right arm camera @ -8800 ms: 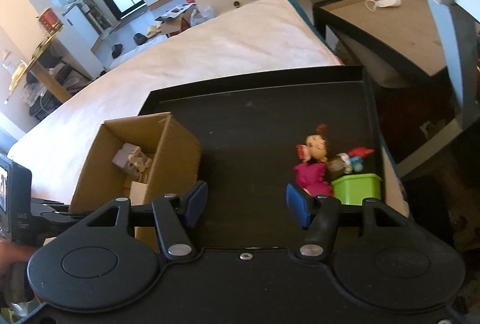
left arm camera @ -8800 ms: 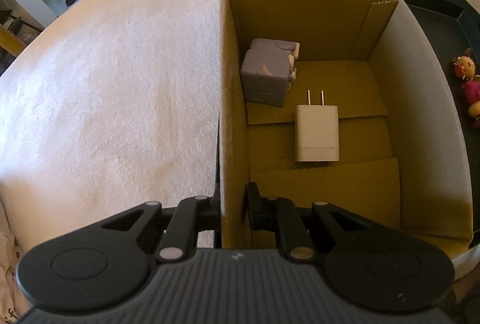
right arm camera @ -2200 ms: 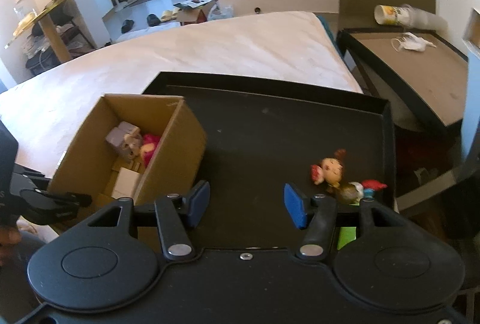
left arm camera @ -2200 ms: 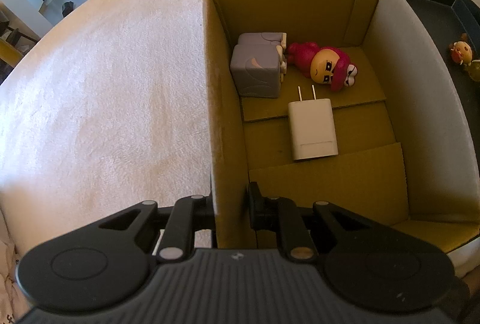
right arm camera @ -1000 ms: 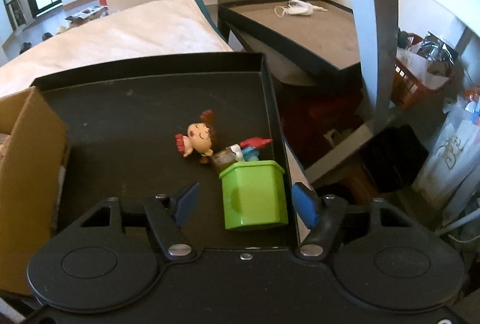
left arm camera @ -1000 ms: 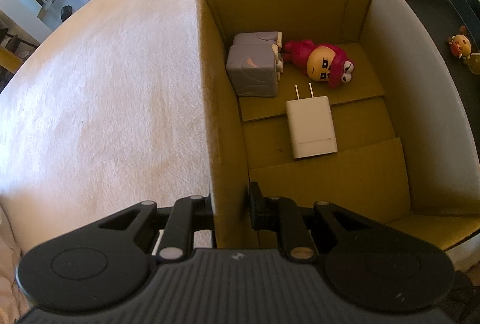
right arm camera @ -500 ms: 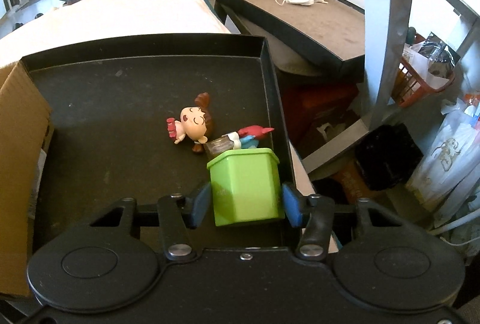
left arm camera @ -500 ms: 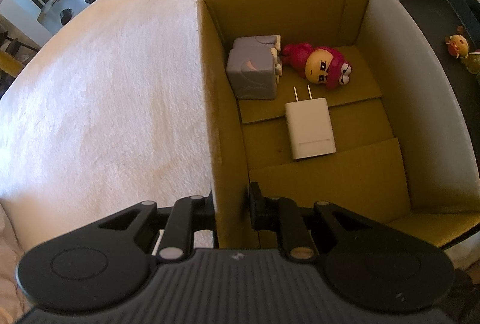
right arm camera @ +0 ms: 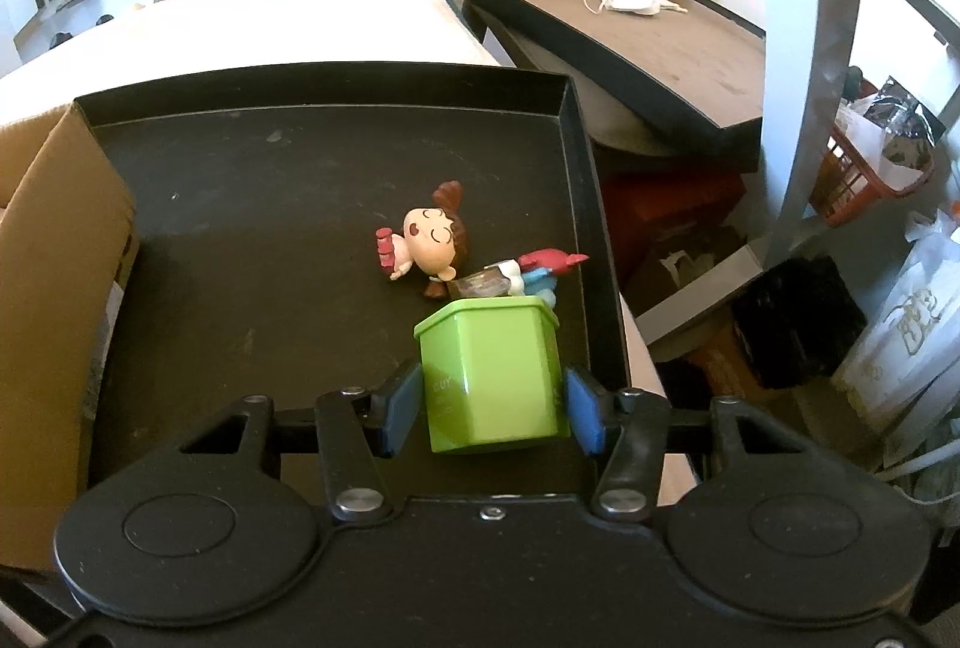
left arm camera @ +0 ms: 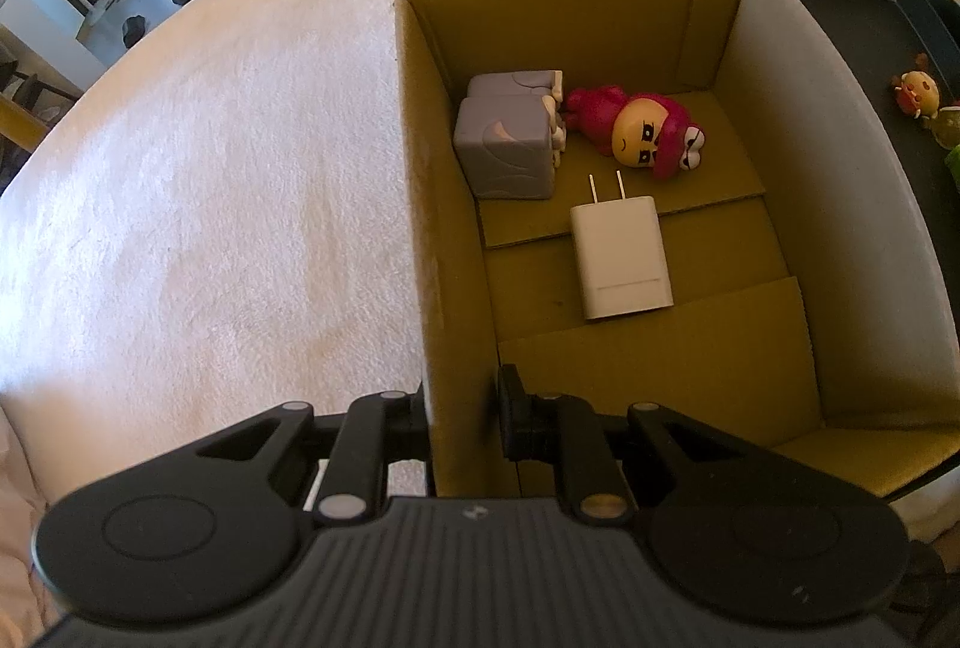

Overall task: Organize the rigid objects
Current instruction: 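Lift the green cup with the right gripper and carry it over the box, then open the right gripper to drop the green cup into the box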

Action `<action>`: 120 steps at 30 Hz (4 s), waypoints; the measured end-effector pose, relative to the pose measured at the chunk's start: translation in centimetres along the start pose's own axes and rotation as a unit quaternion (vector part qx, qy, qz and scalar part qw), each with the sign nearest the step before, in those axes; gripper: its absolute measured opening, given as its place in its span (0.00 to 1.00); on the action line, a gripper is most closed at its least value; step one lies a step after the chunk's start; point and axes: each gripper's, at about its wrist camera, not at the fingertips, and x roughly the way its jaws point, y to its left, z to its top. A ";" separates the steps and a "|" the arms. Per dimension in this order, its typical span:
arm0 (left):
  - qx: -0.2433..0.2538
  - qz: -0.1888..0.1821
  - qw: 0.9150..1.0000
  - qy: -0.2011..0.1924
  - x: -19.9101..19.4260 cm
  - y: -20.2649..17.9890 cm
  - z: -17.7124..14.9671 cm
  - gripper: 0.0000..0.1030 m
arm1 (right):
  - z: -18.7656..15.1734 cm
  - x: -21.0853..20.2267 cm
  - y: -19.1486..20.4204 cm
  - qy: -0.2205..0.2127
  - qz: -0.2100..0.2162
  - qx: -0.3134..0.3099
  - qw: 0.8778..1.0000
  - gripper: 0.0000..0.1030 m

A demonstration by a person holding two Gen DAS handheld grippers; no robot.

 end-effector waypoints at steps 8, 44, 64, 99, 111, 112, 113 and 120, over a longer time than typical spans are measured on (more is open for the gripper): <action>0.002 0.000 1.000 -0.001 0.3 -0.1 -0.2 0.16 | 0.0 0.8 0.1 0.012 0.001 -0.001 1.000 0.50; -0.003 -0.009 1.000 -0.001 0.8 0.3 -0.5 0.16 | 3.1 -5.6 3.5 -0.058 0.078 -0.040 0.994 0.49; -0.010 -0.020 1.000 -0.007 0.9 1.0 -0.8 0.16 | 5.4 -9.8 9.4 -0.089 0.127 -0.082 0.984 0.49; -0.010 -0.029 0.999 -0.011 1.1 1.4 -1.0 0.16 | 3.8 -9.2 15.3 -0.045 0.189 -0.143 0.971 0.47; -0.005 -0.025 1.000 -0.012 1.0 1.3 -1.1 0.16 | 3.6 -9.7 13.4 -0.051 0.188 -0.123 0.973 0.48; -0.004 -0.024 1.000 -0.012 1.0 1.2 -1.1 0.16 | 3.5 -9.8 12.9 -0.052 0.188 -0.118 0.974 0.48; -0.005 -0.024 1.000 -0.012 1.0 1.2 -1.1 0.16 | 3.5 -9.9 12.4 -0.052 0.187 -0.113 0.974 0.48; -0.002 -0.021 1.000 -0.010 1.0 1.1 -1.0 0.16 | 3.5 -9.9 9.0 -0.058 0.174 -0.092 0.979 0.50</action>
